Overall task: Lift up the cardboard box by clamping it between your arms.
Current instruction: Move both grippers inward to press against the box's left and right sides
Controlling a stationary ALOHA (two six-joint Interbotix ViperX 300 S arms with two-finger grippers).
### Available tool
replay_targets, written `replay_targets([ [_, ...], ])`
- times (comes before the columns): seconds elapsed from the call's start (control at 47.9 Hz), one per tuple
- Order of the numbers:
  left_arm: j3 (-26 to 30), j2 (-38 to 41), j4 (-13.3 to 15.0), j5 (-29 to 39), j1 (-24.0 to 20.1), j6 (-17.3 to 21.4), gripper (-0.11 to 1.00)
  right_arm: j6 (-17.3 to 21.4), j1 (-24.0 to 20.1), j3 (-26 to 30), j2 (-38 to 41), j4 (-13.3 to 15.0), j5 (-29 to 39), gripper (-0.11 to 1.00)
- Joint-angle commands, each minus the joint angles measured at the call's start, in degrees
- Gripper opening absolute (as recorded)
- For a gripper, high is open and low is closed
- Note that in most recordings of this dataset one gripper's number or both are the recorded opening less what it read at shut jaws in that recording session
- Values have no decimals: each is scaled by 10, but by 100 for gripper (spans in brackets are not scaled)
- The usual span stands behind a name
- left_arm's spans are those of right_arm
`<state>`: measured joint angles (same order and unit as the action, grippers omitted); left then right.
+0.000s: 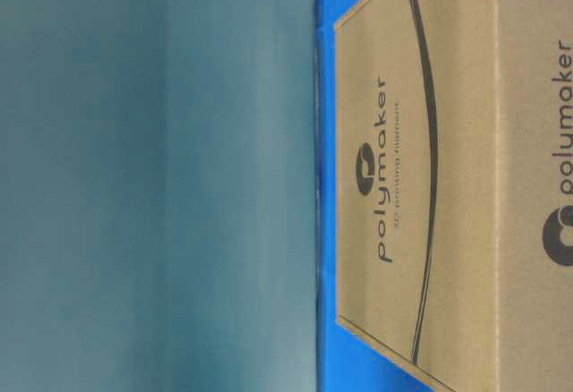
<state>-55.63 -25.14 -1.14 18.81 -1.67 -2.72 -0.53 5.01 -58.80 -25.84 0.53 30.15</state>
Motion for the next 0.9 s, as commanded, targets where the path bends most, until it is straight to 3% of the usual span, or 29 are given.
replay_targets([
  [0.0,3,10,-1,-9,-5,1,87,-5,4,11,13,2,-19,98],
  [0.104,-4,32,-1,-44,-13,3,80,-7,4,12,40,2,-42,98],
  [0.355,-4,105,-1,-120,-26,3,86,-14,4,25,115,2,-103,98],
  [0.877,85,200,-1,-98,-33,5,86,-19,3,109,231,2,-148,98],
])
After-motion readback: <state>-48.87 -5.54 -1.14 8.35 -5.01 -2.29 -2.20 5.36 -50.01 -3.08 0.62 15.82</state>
